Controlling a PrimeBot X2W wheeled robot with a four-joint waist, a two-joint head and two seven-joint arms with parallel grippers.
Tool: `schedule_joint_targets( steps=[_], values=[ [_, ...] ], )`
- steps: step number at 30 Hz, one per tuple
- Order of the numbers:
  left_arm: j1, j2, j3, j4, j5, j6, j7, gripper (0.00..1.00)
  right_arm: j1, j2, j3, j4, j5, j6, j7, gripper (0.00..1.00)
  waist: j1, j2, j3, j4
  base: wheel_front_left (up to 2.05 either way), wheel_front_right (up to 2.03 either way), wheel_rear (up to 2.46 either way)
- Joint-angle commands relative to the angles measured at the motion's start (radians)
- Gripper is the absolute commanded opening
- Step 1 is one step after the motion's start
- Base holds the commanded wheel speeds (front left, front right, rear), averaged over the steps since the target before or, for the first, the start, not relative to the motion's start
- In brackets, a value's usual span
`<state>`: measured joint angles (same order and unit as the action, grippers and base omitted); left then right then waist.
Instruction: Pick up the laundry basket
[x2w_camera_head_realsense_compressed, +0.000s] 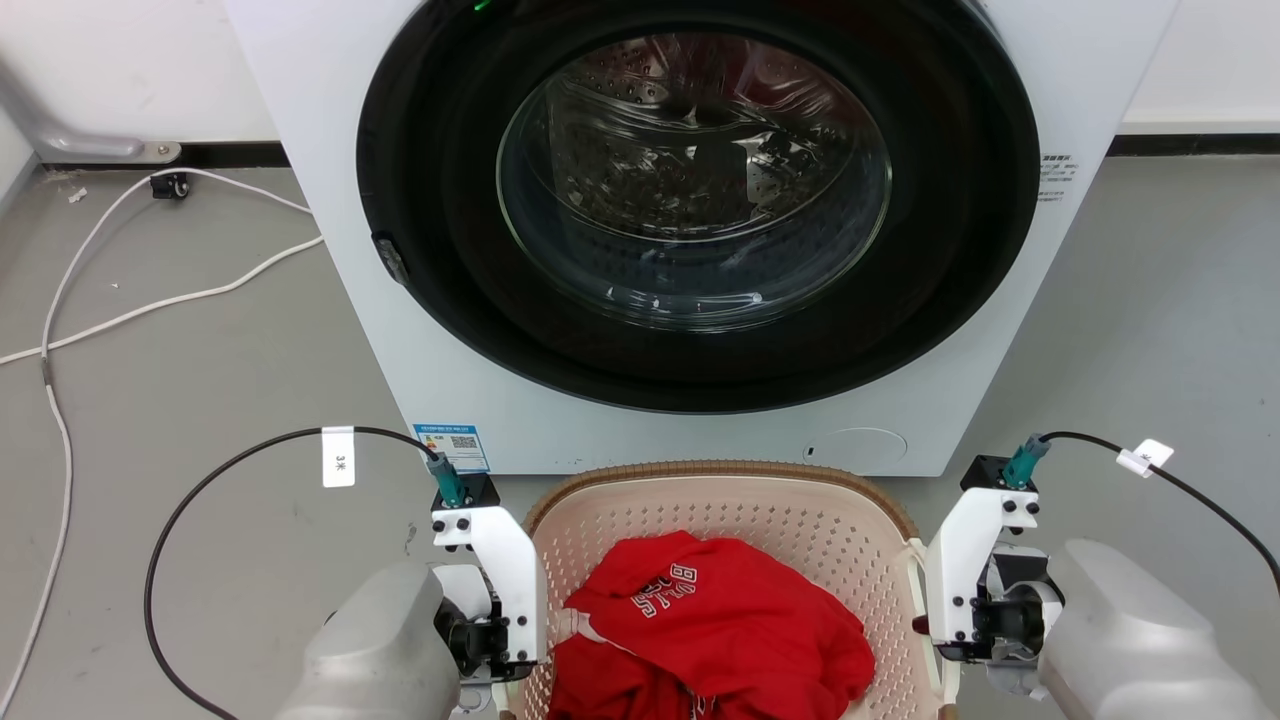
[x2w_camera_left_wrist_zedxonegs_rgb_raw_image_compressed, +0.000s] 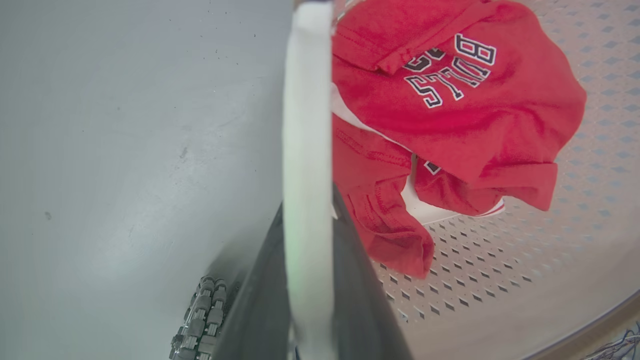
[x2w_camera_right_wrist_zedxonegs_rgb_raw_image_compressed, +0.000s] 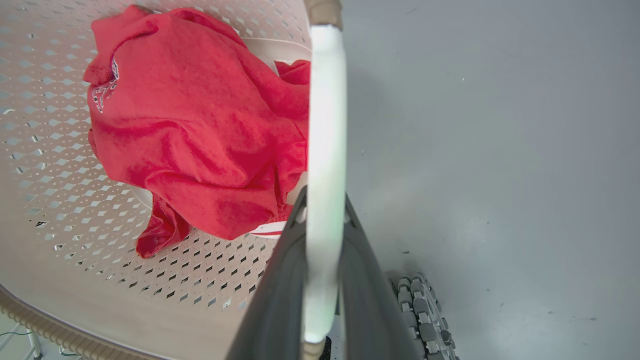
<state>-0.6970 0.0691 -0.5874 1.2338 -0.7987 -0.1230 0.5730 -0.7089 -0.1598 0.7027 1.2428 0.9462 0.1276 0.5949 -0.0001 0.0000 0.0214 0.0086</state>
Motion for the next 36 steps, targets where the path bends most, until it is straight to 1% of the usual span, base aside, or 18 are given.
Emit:
schedule_joint_targets(
  steps=[1, 36],
  values=[
    [-0.018, -0.034, -0.003, -0.02, -0.015, -0.013, -0.007, 0.0, -0.015, 0.038, 0.003, -0.019, 0.011, 0.006, -0.005, 0.0, 0.0001, 0.0, 0.001, 0.0, 0.0, 0.0, 0.0],
    [0.003, -0.028, -0.075, -0.025, -0.078, -0.014, -0.05, 0.0, -0.017, 0.049, 0.036, 0.001, 0.039, 0.008, -0.001, 0.0, 0.0001, 0.0, -0.001, -0.014, 0.0, 0.0, 0.0]
  ],
)
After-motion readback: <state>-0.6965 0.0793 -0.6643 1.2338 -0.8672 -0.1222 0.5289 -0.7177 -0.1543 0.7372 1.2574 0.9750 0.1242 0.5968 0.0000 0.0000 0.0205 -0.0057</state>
